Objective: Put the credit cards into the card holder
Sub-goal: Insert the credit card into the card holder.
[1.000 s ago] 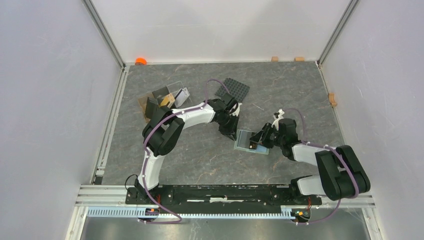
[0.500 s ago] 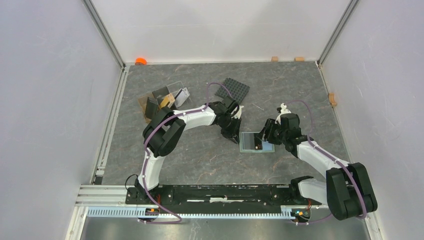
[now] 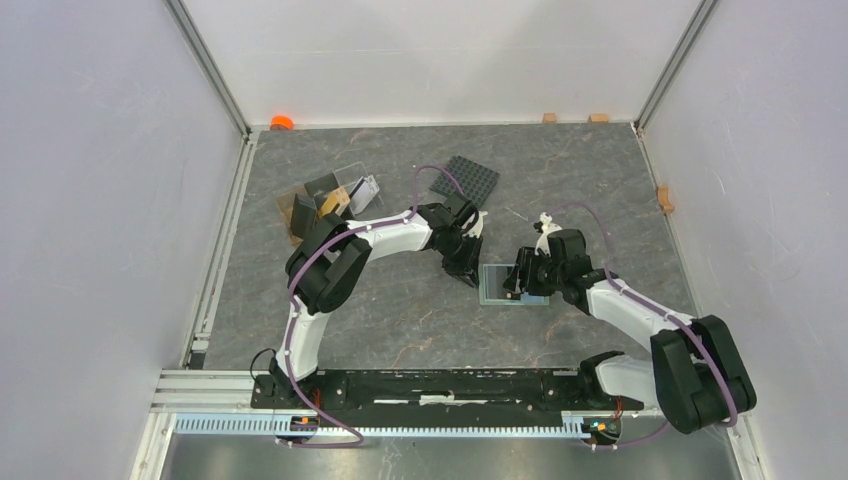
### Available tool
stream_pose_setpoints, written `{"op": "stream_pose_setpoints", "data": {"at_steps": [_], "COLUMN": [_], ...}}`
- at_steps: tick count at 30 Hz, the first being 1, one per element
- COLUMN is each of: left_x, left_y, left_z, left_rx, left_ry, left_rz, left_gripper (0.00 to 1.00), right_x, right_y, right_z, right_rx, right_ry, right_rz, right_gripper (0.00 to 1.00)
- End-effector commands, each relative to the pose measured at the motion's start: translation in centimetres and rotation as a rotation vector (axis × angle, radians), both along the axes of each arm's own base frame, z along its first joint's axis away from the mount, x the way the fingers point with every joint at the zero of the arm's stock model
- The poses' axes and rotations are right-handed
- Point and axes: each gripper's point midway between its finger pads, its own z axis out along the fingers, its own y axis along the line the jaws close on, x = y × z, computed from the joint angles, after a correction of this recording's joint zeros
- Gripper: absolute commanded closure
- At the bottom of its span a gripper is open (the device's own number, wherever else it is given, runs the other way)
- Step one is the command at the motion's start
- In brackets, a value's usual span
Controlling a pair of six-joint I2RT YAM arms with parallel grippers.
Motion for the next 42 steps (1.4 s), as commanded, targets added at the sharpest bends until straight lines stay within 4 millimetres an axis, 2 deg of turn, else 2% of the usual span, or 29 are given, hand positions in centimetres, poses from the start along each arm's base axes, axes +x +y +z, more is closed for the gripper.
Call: {"op": "stream_pose_setpoints", "data": {"at_steps": [1,7,12,22,23,25,29,34,36,38,42], "left_x": [-1.0,-1.0,-1.1,-0.6,-0.4,0.8,4.3,9.2,11.4,13.4,17.4], "left_y": [0.3,0.2,-0.1,-0.4,-0.1,0.8,3.6,8.6,11.5,14.6,21.9], "left_z": [-0.4,-0.3,-0.1,0.9,1.2,1.9,4.6,8.8,10.4,11.6,12.2], "left_rx": [0.023,0.018,0.002,-0.024,-0.014,0.025,0.067,0.130,0.159,0.173,0.289], "left_ry": [0.019,0.020,0.023,-0.014,-0.031,-0.091,-0.219,-0.390,-0.446,-0.469,-0.519], "left_rz": [0.005,0.003,0.000,-0.017,-0.019,-0.007,0.069,0.211,0.303,0.403,0.609], "left_gripper": [0.98,0.98,0.98,0.98,0.97,0.85,0.54,0.27,0.19,0.16,0.15], "right_x": [0.5,1.1,1.4,1.6,1.8,2.1,2.2,2.0,1.8,1.6,1.3], "right_y": [2.0,3.8,4.9,5.8,5.7,5.0,3.4,1.5,0.9,0.6,0.8], "right_z": [1.1,2.6,2.9,4.0,4.2,4.8,6.2,8.0,8.4,8.6,8.9], "right_rx": [0.045,0.078,0.102,0.119,0.108,0.072,-0.007,-0.071,-0.081,-0.080,-0.053], "right_ry": [-0.015,-0.066,-0.097,-0.167,-0.175,-0.199,-0.246,-0.312,-0.325,-0.332,-0.345], "right_rz": [0.054,0.095,0.136,0.222,0.217,0.202,0.183,0.165,0.163,0.166,0.184], "right_gripper": [0.48,0.50,0.53,0.53,0.52,0.49,0.39,0.27,0.25,0.23,0.20]}}
